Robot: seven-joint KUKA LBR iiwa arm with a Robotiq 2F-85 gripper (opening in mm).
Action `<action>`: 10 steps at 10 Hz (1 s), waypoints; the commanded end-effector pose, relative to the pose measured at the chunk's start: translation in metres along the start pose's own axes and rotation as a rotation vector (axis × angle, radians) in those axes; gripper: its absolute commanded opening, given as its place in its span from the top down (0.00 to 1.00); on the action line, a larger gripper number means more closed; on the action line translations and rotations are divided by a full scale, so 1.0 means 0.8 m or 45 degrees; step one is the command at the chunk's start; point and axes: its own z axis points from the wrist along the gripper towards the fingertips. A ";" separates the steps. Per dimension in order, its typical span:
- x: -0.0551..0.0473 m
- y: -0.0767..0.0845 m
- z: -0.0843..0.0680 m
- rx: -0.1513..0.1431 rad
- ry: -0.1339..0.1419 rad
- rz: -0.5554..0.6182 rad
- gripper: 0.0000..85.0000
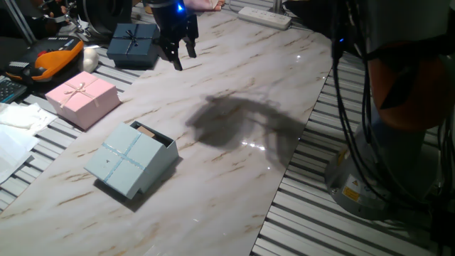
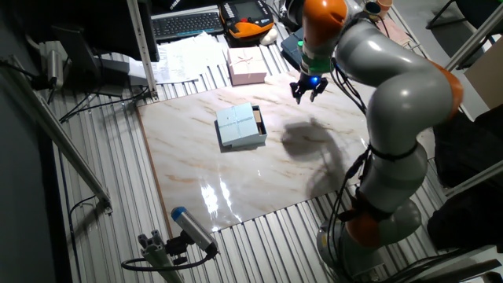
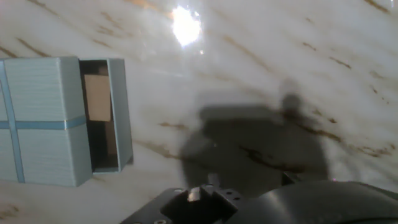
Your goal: Slide the outer casing onto the gift box
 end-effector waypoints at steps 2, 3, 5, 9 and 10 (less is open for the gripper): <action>0.000 0.000 0.000 0.001 0.073 -0.004 1.00; 0.000 0.000 0.000 0.001 0.069 -0.004 1.00; 0.000 0.000 0.000 0.001 0.070 -0.006 1.00; 0.001 0.000 0.000 -0.001 0.059 0.009 1.00; 0.001 0.000 0.000 -0.012 0.049 0.059 1.00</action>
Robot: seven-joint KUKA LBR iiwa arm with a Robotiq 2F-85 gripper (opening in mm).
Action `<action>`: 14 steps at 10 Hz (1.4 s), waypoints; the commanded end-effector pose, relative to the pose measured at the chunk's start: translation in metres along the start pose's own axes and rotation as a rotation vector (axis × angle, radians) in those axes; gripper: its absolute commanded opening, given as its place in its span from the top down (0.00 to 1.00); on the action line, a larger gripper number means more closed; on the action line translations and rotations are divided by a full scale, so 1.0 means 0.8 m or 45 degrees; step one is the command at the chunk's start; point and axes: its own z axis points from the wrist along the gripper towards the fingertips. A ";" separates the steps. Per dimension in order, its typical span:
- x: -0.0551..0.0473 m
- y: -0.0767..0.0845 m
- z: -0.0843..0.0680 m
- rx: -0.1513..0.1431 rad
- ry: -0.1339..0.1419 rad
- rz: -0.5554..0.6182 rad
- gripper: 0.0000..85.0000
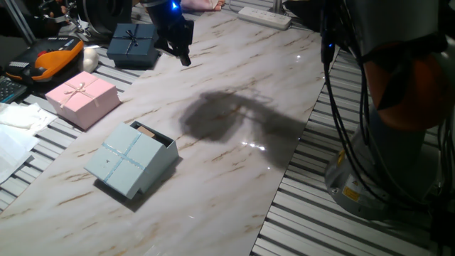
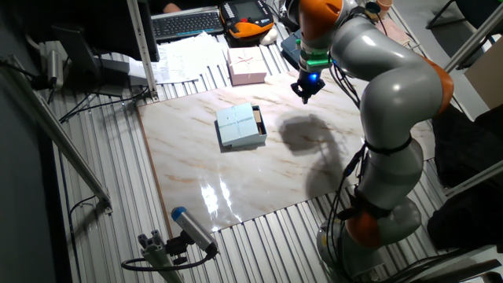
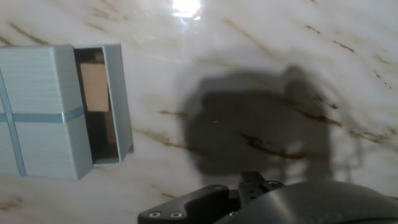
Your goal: Slide the outer casing onto the gift box
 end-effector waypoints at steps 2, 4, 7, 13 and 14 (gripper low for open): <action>0.000 0.002 -0.005 -0.025 -0.093 0.042 1.00; 0.002 0.023 -0.026 -0.030 -0.129 0.082 1.00; 0.003 0.073 -0.044 -0.021 -0.174 0.143 1.00; 0.009 0.168 -0.025 0.023 -0.187 0.209 1.00; 0.008 0.168 -0.023 -0.035 -0.184 0.212 1.00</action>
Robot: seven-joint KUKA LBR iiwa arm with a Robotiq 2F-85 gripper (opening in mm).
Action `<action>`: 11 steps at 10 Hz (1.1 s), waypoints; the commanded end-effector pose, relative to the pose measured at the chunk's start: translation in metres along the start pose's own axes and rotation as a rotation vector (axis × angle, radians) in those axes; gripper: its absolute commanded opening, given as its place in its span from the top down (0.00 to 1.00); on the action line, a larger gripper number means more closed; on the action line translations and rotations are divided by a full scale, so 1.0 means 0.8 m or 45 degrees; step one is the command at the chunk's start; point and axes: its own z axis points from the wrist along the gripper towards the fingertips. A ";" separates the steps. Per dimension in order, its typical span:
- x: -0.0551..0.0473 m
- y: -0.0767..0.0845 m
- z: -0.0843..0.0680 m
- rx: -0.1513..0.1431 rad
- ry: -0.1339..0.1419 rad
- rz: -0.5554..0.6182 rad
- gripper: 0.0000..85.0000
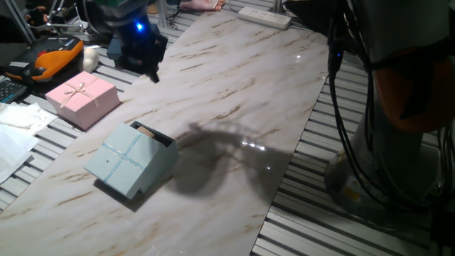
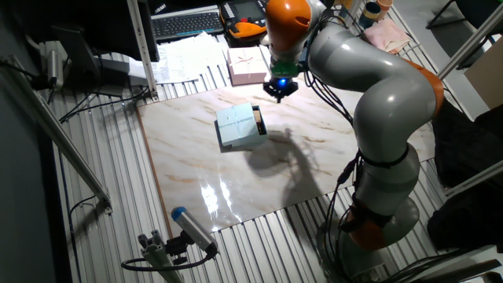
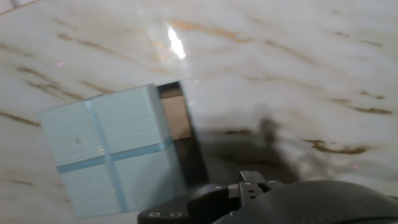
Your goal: Slide the outer casing onto the gift box
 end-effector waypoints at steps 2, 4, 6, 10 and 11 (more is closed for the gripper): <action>0.004 0.016 0.004 0.001 -0.011 -0.012 1.00; 0.004 0.016 0.004 -0.026 -0.003 -0.025 1.00; 0.004 0.016 0.004 -0.010 -0.044 -0.027 1.00; 0.004 0.016 0.004 -0.027 -0.034 -0.191 1.00; 0.004 0.016 0.004 -0.044 -0.041 -0.263 1.00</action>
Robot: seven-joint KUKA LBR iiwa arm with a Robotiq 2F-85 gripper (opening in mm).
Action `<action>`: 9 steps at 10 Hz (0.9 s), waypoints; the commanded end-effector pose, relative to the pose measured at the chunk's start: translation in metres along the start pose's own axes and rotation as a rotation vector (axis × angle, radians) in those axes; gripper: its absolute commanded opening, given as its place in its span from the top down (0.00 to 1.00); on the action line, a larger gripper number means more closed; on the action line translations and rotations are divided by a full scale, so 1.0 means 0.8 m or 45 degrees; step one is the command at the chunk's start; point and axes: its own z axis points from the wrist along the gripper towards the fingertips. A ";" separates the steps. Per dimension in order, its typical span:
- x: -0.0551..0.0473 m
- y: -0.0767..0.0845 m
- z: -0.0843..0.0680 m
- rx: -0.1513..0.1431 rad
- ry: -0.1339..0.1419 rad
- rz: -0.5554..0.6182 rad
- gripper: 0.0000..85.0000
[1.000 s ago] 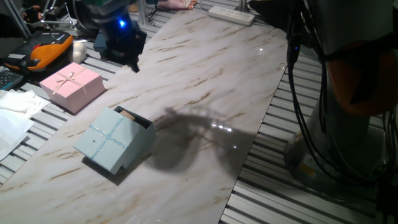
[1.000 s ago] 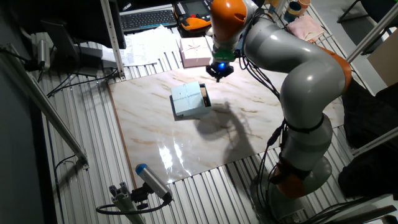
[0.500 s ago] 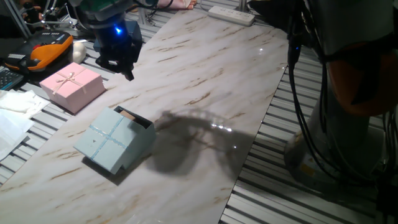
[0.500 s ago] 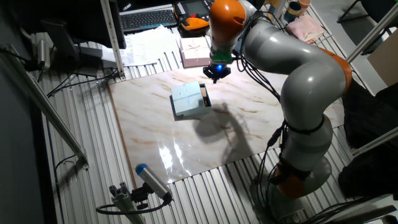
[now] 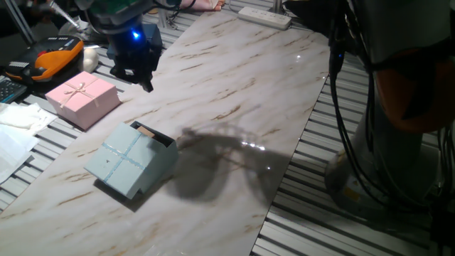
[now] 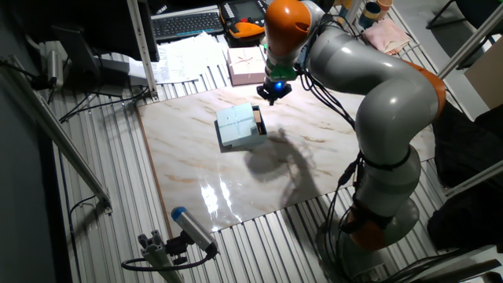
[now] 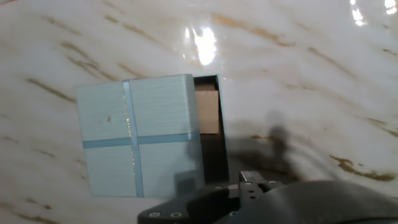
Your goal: Slide the outer casing onto the gift box
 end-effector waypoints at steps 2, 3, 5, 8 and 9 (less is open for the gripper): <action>0.000 0.000 0.000 -0.111 0.097 -0.127 1.00; 0.000 0.000 0.000 -0.076 0.097 -0.153 1.00; 0.000 0.000 0.000 0.028 0.058 -0.114 1.00; -0.002 0.012 0.001 0.026 0.067 -0.068 1.00; -0.004 0.034 0.004 0.058 0.039 -0.058 1.00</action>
